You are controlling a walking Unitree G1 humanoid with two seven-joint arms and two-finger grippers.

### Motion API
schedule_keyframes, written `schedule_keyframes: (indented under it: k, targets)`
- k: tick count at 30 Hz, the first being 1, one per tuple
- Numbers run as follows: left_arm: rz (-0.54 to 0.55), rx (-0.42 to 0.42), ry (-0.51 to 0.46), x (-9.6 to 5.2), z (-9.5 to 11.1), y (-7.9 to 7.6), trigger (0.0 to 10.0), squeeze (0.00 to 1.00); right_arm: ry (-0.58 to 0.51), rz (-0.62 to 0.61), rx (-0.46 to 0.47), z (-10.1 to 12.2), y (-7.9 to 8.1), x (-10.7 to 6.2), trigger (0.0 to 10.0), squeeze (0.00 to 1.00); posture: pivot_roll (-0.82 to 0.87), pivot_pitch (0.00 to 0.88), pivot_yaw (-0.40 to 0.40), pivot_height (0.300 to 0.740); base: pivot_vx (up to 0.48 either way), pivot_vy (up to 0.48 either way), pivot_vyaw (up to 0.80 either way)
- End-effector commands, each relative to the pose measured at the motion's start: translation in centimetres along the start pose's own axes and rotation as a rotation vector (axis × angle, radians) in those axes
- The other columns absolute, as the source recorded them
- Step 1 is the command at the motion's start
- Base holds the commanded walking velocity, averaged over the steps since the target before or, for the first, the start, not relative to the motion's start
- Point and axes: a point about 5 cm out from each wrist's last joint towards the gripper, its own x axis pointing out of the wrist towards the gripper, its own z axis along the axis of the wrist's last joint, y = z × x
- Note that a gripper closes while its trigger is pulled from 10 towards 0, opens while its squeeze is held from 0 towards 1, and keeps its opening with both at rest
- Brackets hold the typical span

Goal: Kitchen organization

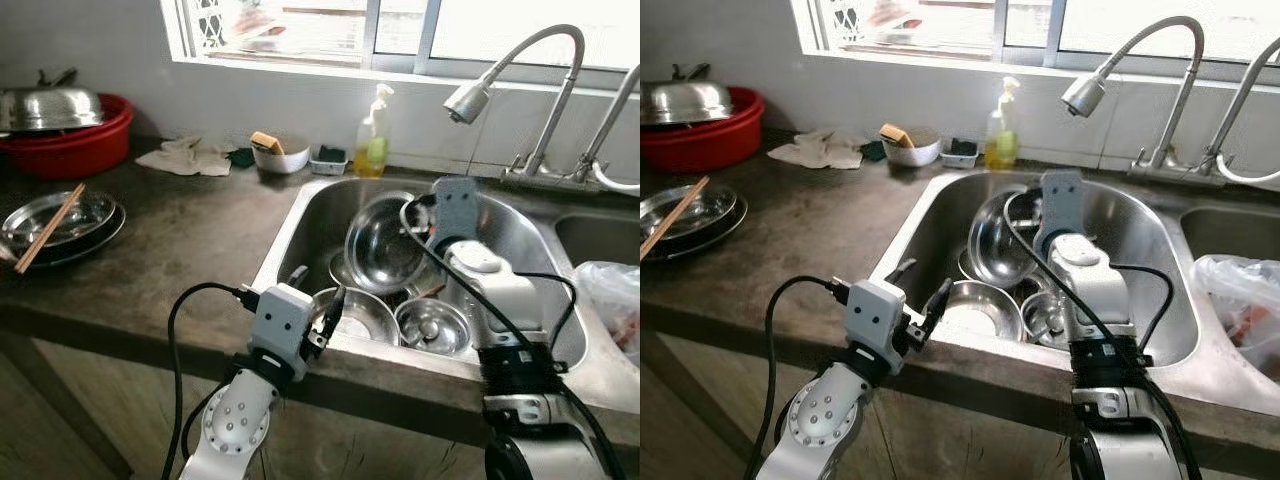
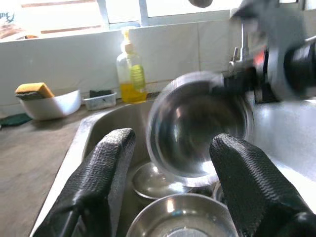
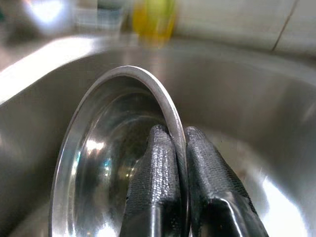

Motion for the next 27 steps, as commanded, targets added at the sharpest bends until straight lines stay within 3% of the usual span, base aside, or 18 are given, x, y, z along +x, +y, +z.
schedule_keyframes:
  k: [1, 9, 13, 17, 18, 27]
  targets:
    - [0.001, 0.01, 0.001, -0.2, 0.5, 0.0, 10.0, 0.0, 0.036, 0.019, -0.03, -0.3, -0.2, 0.7, 10.0, 0.0, 0.06, 0.043, -0.073, 0.74, 0.0, 0.0, 0.0]
    - [0.007, 0.009, 0.02, -0.9, 0.5, 0.0, 10.0, 0.0, 0.084, 0.154, -0.002, -0.7, 1.4, 1.4, 10.0, 0.0, 0.06, 0.077, -0.077, 0.74, 0.0, 0.0, 0.0]
    - [0.006, -0.004, 0.027, -1.2, 0.6, -0.4, 10.0, 0.0, 0.147, 0.205, -0.016, -2.0, 2.4, 1.6, 10.0, 0.0, 0.07, 0.099, -0.081, 0.74, 0.0, 0.0, 0.0]
    - [0.006, -0.007, 0.032, -1.4, 0.7, -0.5, 10.0, 0.0, 0.154, 0.212, -0.02, -2.4, 2.6, 1.7, 10.0, 0.02, 0.07, 0.102, -0.082, 0.74, 0.0, 0.0, 0.0]
    - [0.001, -0.011, 0.034, -1.4, 0.7, -0.5, 10.0, 0.0, 0.143, 0.219, -0.023, -2.3, 2.8, 1.6, 10.0, 1.0, 0.07, 0.103, -0.082, 0.74, 0.0, 0.0, 0.0]
    - [0.003, -0.006, 0.039, -1.2, 0.7, -0.3, 10.0, 0.0, 0.09, 0.208, 0.004, -1.8, 2.7, 1.4, 10.0, 1.0, 0.06, 0.089, -0.081, 0.74, 0.0, 0.0, 0.0]
